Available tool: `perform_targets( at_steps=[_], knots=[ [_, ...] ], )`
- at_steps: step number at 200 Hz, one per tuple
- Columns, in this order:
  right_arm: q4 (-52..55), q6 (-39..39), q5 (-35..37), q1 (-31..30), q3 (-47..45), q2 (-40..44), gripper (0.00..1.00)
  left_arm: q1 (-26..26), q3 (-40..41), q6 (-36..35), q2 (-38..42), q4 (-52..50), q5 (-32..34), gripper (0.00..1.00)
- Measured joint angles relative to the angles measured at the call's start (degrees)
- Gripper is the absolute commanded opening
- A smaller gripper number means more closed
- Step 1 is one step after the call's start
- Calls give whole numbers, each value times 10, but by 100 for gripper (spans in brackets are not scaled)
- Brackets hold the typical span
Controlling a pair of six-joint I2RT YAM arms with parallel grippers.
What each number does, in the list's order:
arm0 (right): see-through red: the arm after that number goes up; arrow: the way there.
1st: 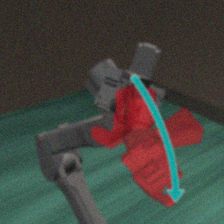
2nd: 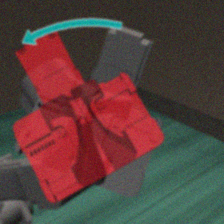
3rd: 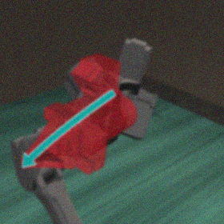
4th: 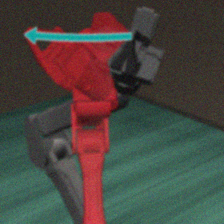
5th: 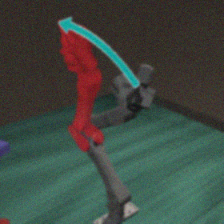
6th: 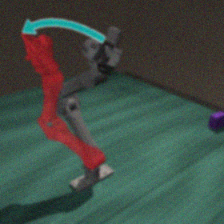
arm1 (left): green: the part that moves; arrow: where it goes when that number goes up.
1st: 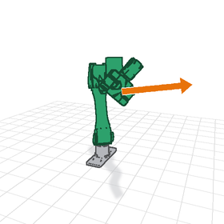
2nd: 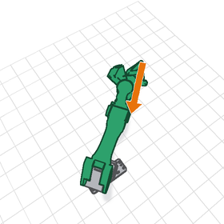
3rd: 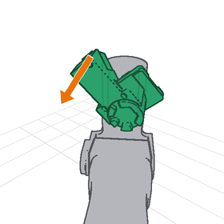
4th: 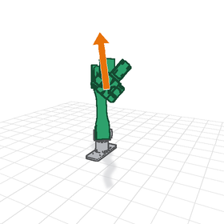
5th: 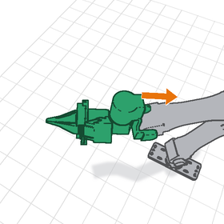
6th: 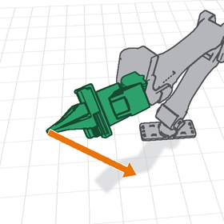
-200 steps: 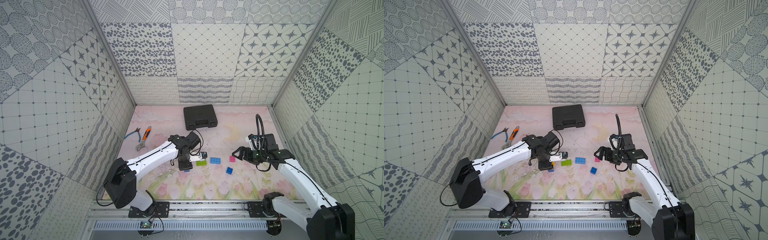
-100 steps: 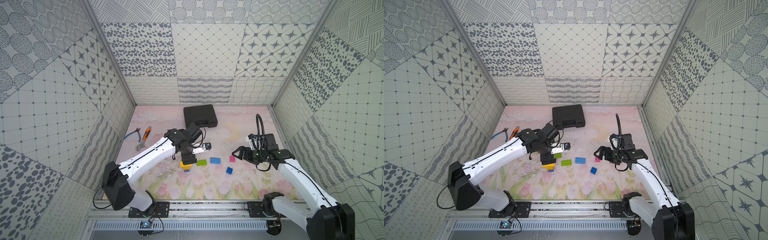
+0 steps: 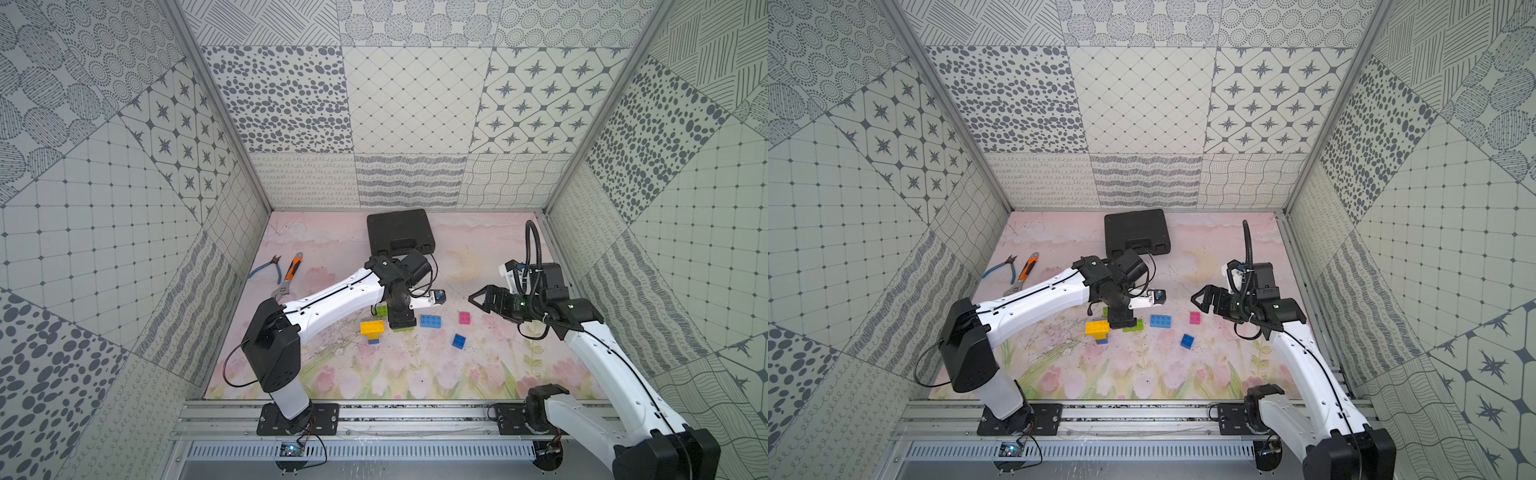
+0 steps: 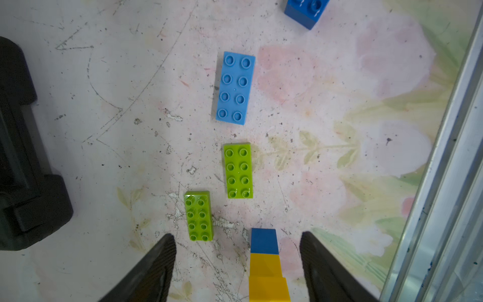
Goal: Assemble a spoon with lego
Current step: Pick up the lego brick from the center of the board.
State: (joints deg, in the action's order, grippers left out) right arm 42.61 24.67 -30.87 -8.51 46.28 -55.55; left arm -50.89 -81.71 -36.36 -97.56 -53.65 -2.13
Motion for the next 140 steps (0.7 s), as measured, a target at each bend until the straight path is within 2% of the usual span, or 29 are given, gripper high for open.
perform_targets(
  at_steps=[76, 140],
  knots=[
    [19, -1, -4, 12, 0, 16, 98, -2, 21, 15, -77, 57, -2, 73],
    [29, -3, -4, 15, -4, 21, 98, 8, 39, 15, -106, 87, -5, 70]
  ],
)
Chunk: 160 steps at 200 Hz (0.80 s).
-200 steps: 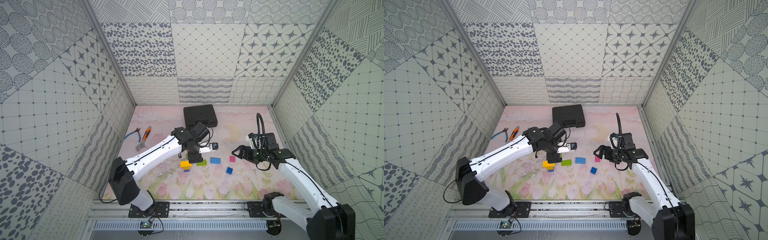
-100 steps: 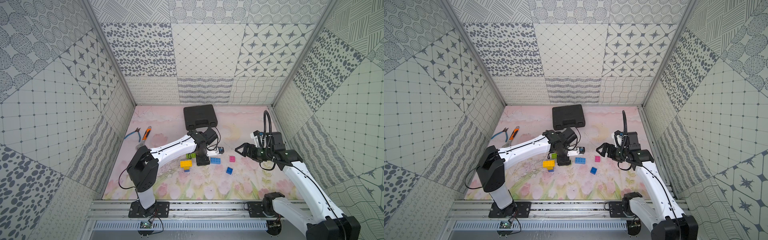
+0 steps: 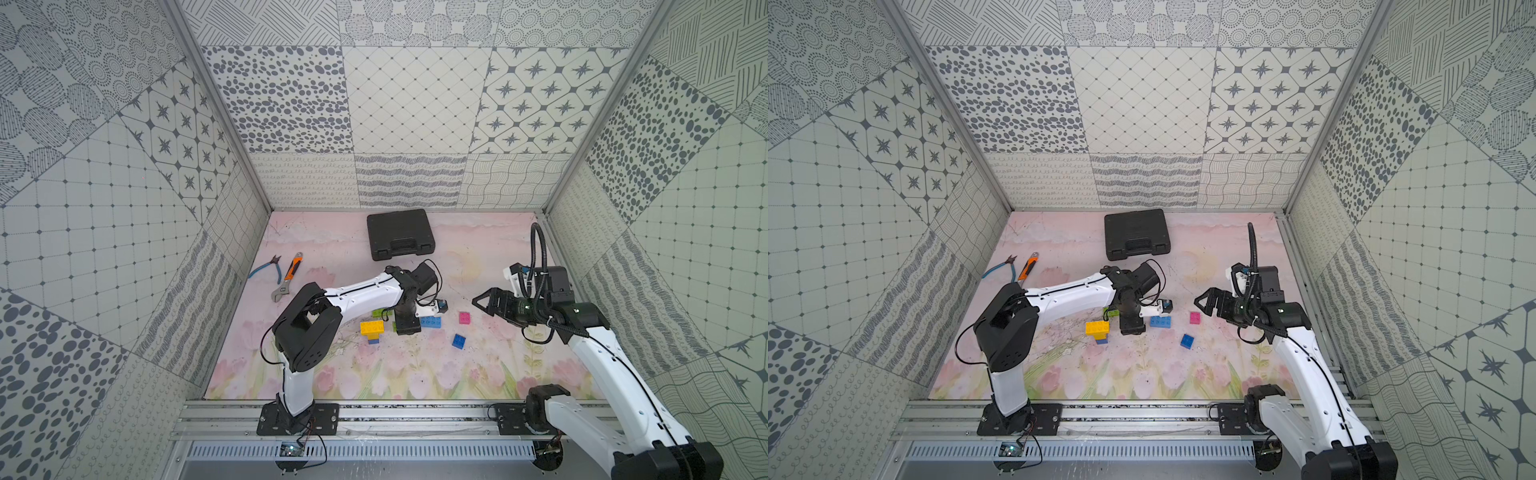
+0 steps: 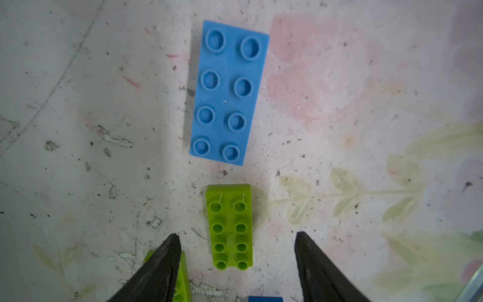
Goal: Assemble a spoon with lego
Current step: Pick up the lego brick from the center of the board.
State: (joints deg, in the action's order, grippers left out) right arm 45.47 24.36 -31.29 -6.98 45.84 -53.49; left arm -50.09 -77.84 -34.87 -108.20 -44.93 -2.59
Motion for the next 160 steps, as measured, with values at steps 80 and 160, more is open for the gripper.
perform_targets(
  at_steps=[80, 160],
  knots=[
    [1, -3, -2, 0, -9, 0, 98, 13, 21, 0, -13, 14, 0, 67],
    [1, -3, -4, 0, -10, 0, 98, 23, 45, -2, -14, 39, 0, 52]
  ],
)
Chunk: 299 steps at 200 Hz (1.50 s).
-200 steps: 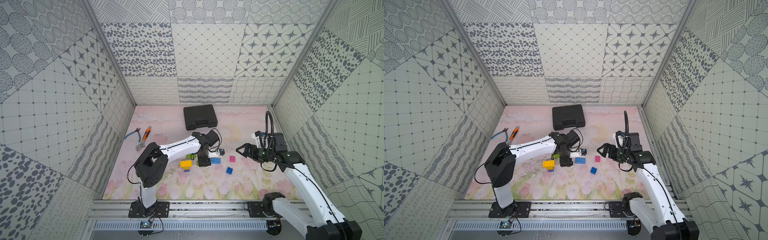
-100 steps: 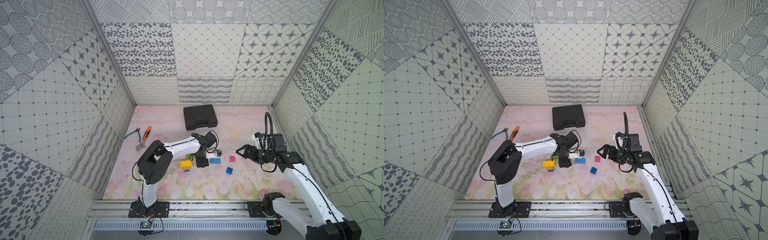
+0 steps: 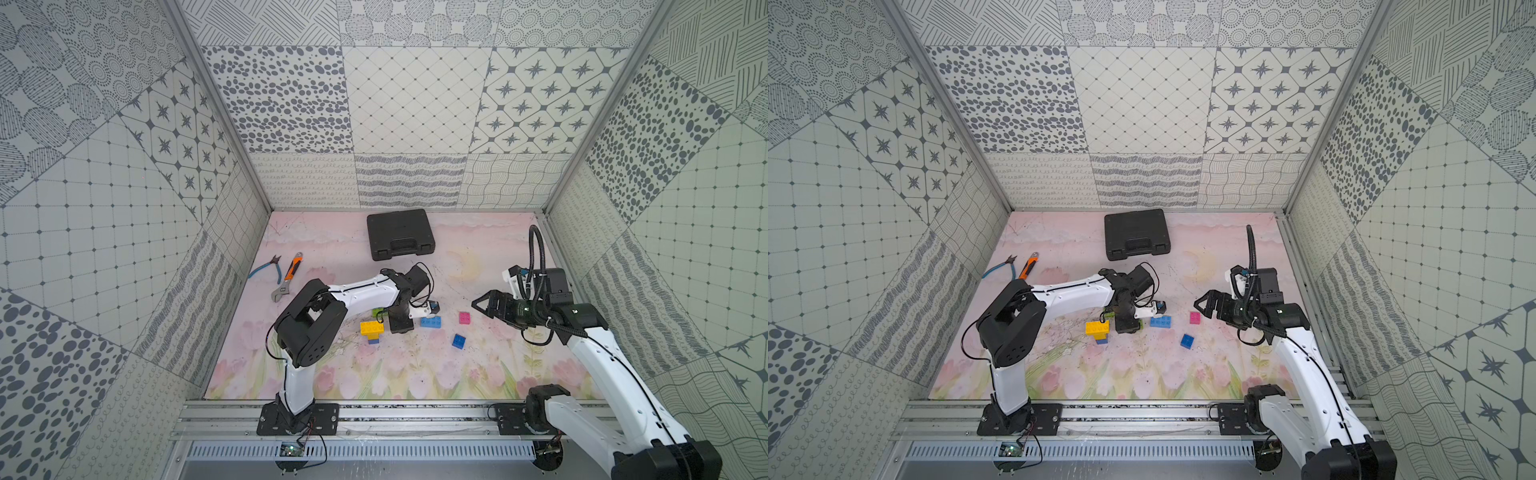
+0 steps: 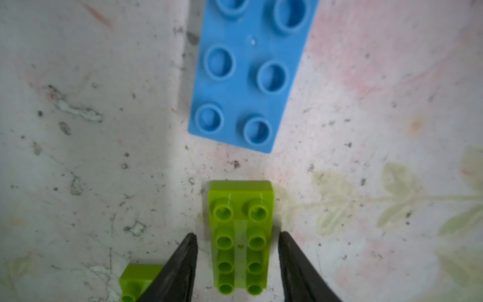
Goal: Assemble a spoon with lego
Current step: Pick up the lego brick from the center of the board, then assemble the lego brick with the lego brick.
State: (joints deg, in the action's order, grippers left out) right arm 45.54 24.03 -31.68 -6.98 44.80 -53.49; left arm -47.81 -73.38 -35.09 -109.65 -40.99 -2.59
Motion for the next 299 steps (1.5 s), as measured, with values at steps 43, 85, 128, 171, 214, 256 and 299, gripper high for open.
perform_targets(
  at_steps=[43, 85, 128, 171, 214, 256, 299],
  knots=[
    [-3, 0, 0, 0, 0, 0, 98, 0, 11, 2, 1, 9, -5, 43],
    [-4, 0, 0, 0, 0, 0, 98, 0, 14, 0, 6, 14, -10, 28],
    [-9, 2, 0, 0, 0, 0, 98, 0, 9, 2, 24, 11, -13, 27],
    [-11, 11, -9, 0, 0, 2, 98, 0, -24, 2, 76, -15, -14, 26],
    [-12, 11, -26, 0, 0, 9, 98, 3, -39, -3, 166, -73, -7, 28],
    [-26, 11, -46, -7, 0, -2, 98, 15, -2, -13, 273, -140, 16, 29],
    [-44, 11, -55, -24, 0, -29, 98, 31, 53, -19, 339, -200, 30, 30]
  ],
)
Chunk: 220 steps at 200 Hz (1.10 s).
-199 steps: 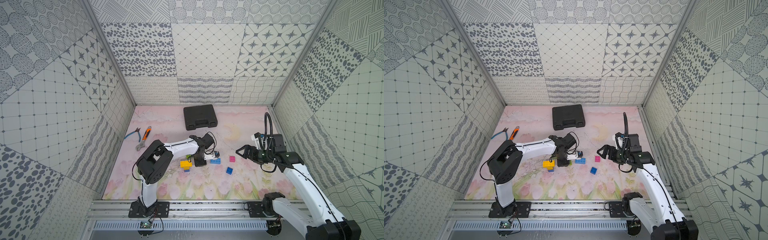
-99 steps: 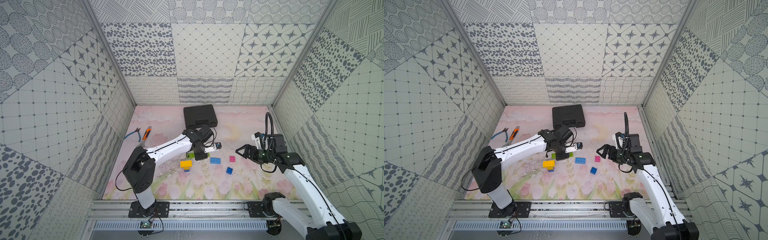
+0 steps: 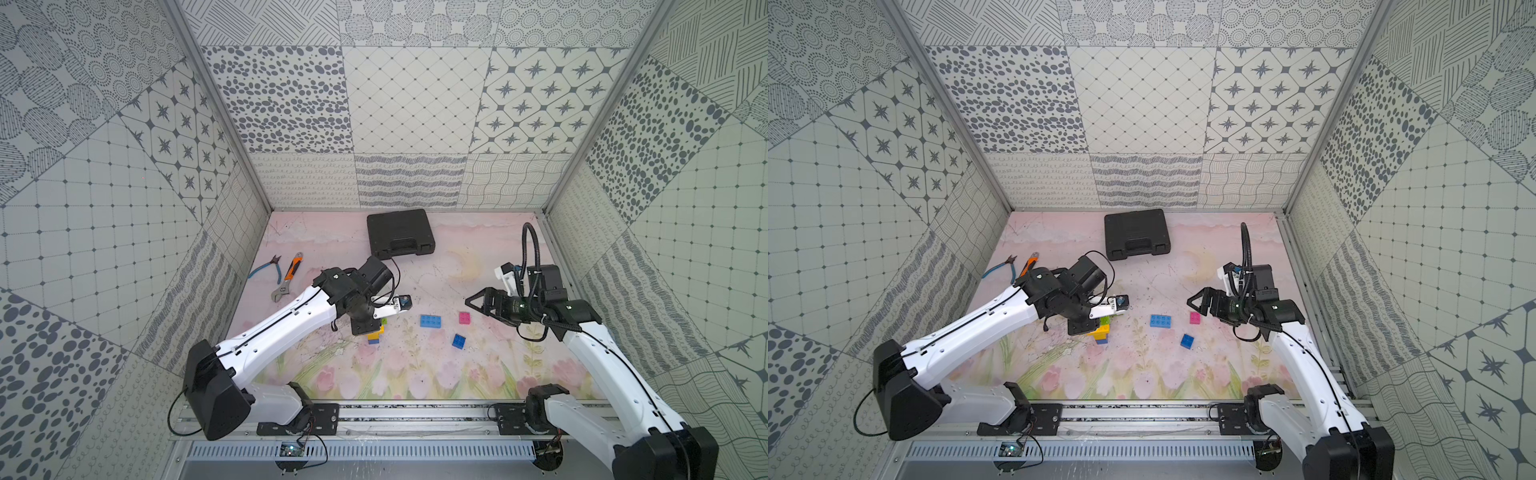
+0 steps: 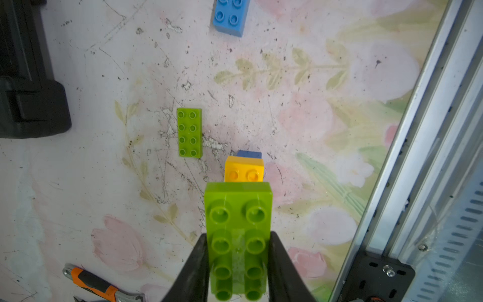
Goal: Assemble a spoon with lego
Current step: Assemble the lego brick with the lego brick.
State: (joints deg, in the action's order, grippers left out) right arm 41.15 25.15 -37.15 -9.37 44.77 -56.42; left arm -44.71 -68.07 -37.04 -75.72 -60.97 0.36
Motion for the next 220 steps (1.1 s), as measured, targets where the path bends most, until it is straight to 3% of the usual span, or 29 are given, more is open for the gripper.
perform_targets(
  at_steps=[70, 220],
  knots=[
    [-11, 0, -2, -4, 0, -3, 98, 18, 33, -21, -1, -17, 4, 32],
    [-10, -6, 2, -6, -7, -3, 98, 32, 20, -38, -58, -10, 0, 33]
  ],
)
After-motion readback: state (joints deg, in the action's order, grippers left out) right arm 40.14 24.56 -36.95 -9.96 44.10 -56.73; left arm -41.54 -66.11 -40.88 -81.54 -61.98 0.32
